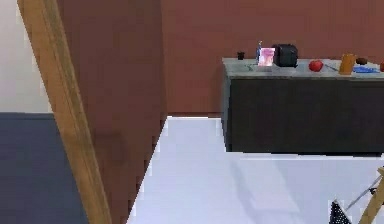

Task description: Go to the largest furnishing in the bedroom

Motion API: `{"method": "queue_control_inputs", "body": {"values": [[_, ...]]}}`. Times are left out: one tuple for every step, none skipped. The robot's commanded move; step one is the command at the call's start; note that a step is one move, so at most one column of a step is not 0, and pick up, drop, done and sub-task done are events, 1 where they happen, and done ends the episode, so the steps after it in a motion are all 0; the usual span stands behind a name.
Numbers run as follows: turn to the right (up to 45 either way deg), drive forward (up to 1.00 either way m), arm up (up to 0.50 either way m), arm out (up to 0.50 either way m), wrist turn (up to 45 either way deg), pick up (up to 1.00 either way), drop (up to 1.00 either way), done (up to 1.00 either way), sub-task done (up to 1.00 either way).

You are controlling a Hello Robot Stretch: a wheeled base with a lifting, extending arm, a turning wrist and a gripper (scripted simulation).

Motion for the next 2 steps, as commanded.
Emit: {"method": "queue_control_inputs", "body": {"values": [[-39.0, 0.00, 0.00, 0.00, 0.0, 0.00, 0.00, 0.00, 0.00], [0.0, 0.60, 0.00, 0.00, 0.0, 0.00, 0.00, 0.00, 0.00]]}}
